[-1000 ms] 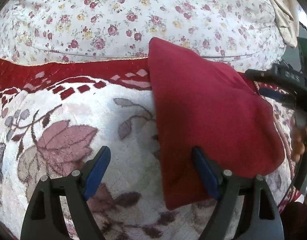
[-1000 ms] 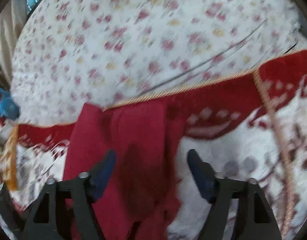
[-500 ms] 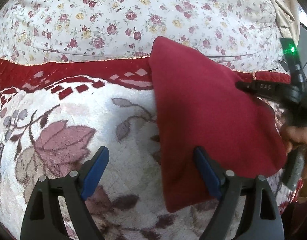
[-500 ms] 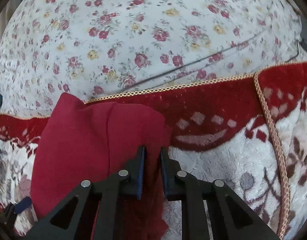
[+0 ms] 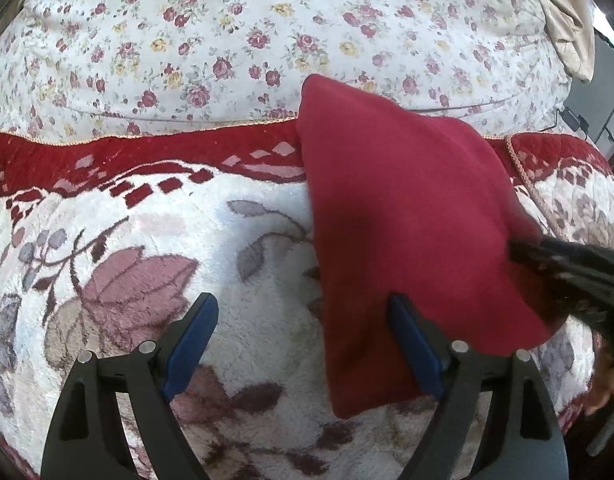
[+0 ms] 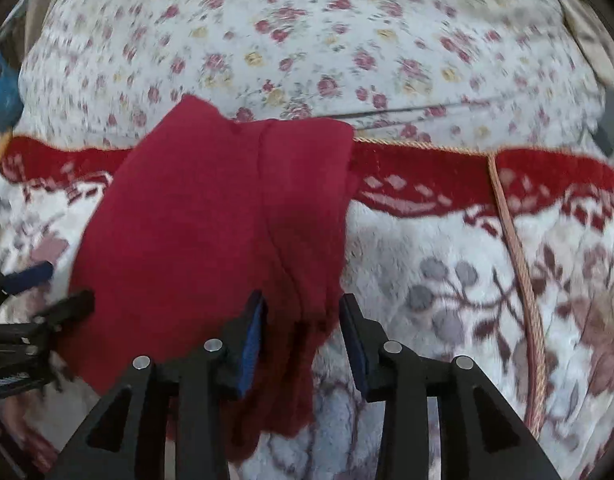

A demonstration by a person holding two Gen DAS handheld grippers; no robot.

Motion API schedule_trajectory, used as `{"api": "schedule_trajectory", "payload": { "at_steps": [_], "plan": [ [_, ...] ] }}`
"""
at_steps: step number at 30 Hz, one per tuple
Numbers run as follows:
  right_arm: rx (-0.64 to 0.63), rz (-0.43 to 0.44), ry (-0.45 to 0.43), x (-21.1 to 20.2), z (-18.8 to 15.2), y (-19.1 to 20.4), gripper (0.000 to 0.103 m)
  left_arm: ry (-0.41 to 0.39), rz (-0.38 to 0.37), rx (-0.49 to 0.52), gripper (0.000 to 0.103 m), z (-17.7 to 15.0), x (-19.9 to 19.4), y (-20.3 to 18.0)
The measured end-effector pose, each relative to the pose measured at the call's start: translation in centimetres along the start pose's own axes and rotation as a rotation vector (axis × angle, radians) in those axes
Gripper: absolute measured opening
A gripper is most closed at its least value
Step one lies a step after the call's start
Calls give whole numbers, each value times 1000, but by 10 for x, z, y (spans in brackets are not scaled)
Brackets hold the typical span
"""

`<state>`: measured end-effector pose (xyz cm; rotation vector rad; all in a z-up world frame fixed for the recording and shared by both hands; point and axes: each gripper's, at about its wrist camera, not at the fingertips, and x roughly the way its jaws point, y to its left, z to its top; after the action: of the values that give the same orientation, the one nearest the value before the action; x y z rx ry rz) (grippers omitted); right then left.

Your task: Fold small clothes

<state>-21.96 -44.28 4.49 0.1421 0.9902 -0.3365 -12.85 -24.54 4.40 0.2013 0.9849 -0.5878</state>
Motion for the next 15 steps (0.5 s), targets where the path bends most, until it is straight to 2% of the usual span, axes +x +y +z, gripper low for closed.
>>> {"api": "schedule_trajectory", "payload": {
  "at_steps": [2,4,6,7,8,9,10,13,15],
  "plan": [
    [42,16,-24,-14,-3,-6,54,-1,1,-1,86,0,0,1],
    [101,69,-54,-22,-5,-12,82,1,0,-6,86,0,0,1],
    [143,99,-61,-15,-5,-14,86,0,3,-7,86,0,1,0],
    [141,103,-35,-4,-4,-12,80,-2,7,-4,86,0,1,-1],
    [125,114,4,7,-4,-7,65,-3,8,-2,86,0,0,-1],
    [120,146,28,12,-5,-6,30,-1,4,0,86,0,0,-1],
    [135,150,14,9,-6,-8,28,3,2,-1,86,0,-1,-1],
    [103,119,-34,-7,-10,-9,14,9,-26,-16,86,0,-4,1],
    [94,108,-5,1,-15,-9,14,21,-44,-38,87,1,-2,3]
  ]
}}
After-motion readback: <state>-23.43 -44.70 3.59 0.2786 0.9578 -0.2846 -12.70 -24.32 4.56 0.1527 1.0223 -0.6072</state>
